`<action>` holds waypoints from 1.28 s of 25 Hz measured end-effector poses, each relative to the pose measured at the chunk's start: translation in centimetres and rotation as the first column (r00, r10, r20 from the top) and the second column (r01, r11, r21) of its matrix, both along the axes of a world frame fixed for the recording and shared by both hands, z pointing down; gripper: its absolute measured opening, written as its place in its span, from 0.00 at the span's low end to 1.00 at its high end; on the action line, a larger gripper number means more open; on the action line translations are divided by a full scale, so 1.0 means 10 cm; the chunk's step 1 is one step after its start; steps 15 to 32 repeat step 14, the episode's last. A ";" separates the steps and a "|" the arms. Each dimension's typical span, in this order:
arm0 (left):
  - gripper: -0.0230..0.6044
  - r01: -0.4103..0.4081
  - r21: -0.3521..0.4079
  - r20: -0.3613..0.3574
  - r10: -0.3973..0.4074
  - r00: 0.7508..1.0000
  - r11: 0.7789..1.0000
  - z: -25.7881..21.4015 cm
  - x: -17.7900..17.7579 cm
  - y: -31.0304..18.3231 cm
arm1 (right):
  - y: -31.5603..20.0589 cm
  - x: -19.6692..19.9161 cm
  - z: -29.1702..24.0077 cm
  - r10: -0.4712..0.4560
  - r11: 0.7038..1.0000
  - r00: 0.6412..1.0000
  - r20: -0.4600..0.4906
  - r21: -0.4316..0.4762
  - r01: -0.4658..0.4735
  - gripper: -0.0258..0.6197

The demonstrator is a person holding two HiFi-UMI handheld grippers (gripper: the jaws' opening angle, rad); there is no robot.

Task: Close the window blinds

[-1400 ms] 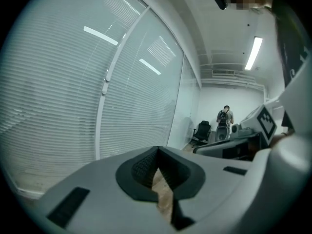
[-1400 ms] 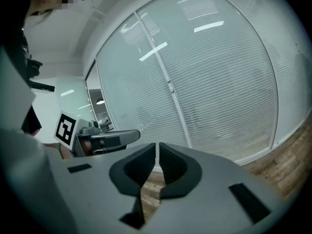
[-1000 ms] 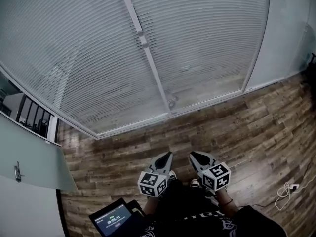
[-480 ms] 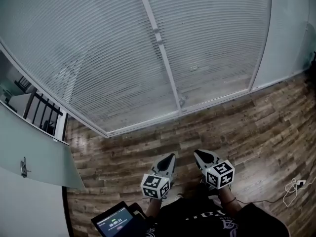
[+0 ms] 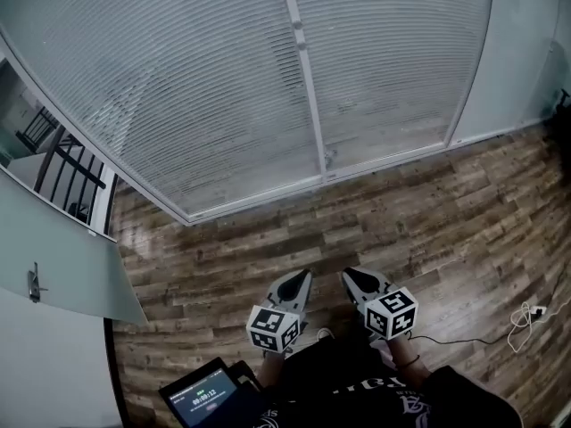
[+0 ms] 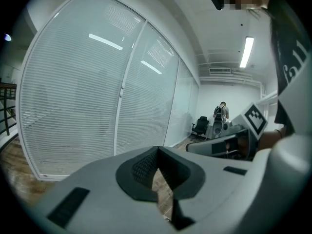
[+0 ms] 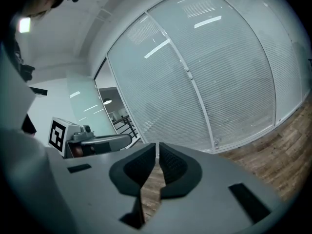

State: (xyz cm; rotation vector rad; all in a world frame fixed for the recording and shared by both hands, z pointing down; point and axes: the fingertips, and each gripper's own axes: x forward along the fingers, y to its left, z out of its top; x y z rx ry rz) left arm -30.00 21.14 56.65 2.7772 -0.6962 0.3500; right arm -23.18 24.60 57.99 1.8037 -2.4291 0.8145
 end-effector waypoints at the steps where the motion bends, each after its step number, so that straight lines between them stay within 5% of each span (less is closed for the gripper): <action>1: 0.04 -0.006 0.002 -0.005 0.006 1.000 1.000 0.00 -0.02 0.03 | 0.05 -0.03 0.00 0.008 1.000 1.000 -0.004 0.000 -0.008 0.09; 14: 0.04 -0.084 0.022 -0.042 0.085 0.996 0.996 0.02 -0.13 0.36 | 0.47 -0.24 0.02 0.061 0.998 0.997 -0.035 0.011 -0.061 0.09; 32: 0.04 -0.084 0.022 -0.042 0.085 0.996 0.996 0.02 -0.13 0.36 | 0.47 -0.24 0.02 0.061 0.998 0.997 -0.035 0.011 -0.061 0.09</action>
